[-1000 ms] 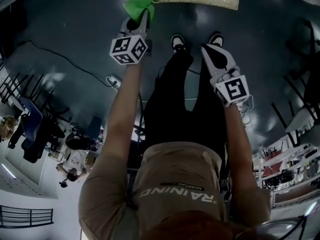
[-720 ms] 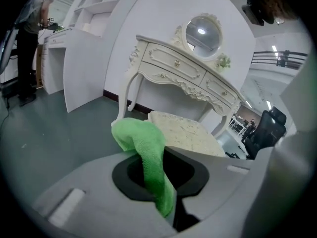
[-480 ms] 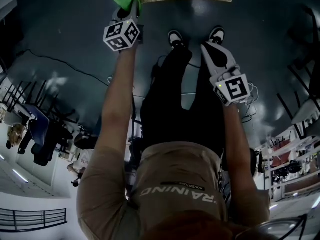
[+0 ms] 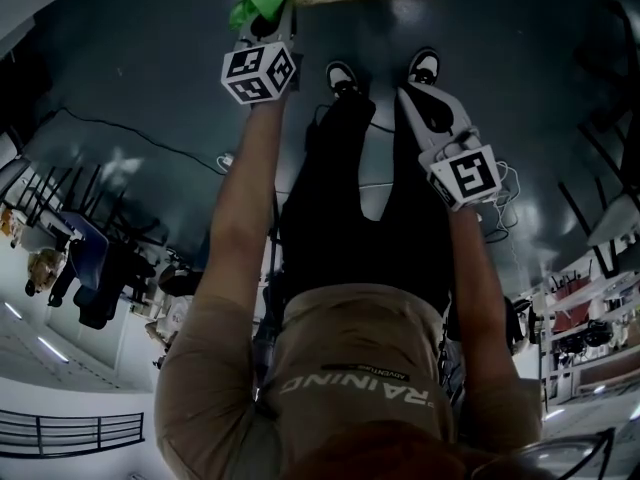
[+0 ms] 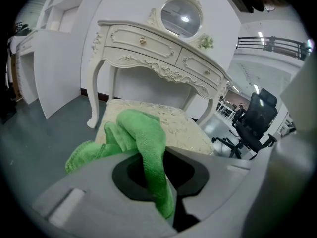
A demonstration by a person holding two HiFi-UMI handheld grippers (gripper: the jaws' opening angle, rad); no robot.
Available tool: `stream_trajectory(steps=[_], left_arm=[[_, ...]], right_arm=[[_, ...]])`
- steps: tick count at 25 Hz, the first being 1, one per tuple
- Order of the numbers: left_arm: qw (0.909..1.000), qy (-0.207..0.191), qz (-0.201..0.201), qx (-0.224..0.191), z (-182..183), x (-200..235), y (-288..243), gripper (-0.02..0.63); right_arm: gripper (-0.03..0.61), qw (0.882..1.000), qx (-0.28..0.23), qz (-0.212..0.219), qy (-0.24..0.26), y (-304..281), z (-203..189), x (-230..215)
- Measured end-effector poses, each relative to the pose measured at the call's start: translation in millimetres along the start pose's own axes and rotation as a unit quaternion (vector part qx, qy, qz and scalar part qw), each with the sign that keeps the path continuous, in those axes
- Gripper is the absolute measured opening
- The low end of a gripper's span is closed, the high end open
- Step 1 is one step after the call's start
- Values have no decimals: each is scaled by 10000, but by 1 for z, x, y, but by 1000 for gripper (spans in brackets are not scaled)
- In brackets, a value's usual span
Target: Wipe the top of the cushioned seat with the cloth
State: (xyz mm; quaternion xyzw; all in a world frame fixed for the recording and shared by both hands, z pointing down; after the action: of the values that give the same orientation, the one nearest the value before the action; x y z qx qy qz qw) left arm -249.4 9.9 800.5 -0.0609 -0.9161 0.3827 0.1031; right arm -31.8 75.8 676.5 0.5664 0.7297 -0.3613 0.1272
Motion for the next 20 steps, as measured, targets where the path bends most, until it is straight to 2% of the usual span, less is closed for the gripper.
stream_trajectory(steps=[5, 9, 15, 20], left_arm=[[9999, -16, -110, 113, -8, -59, -13, 46], [9997, 80, -189, 124, -13, -101, -28, 46], [9982, 17, -540, 244, -15, -198, -36, 46], [9969, -112, -706, 324, -16, -240, -51, 46]], right_arm=[[2, 9997, 150, 0, 217, 37, -9, -24], [2, 9998, 68, -38, 192, 58, -15, -45], [2, 9998, 129, -110, 60, 112, -21, -73], [2, 9997, -26, -236, -6, 134, -18, -97]])
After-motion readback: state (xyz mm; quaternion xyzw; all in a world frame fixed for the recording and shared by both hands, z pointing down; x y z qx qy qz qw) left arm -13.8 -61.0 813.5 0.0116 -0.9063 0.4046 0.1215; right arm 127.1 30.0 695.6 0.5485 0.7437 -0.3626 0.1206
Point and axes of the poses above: the fingertips, and each gripper's own axes: y backward along the fingers, x to its left, z out of its top, the point moved 1 cm from there along y, backward along the fingers, and after that the axes turned 13 degrees about z, right-handed, at the moved point
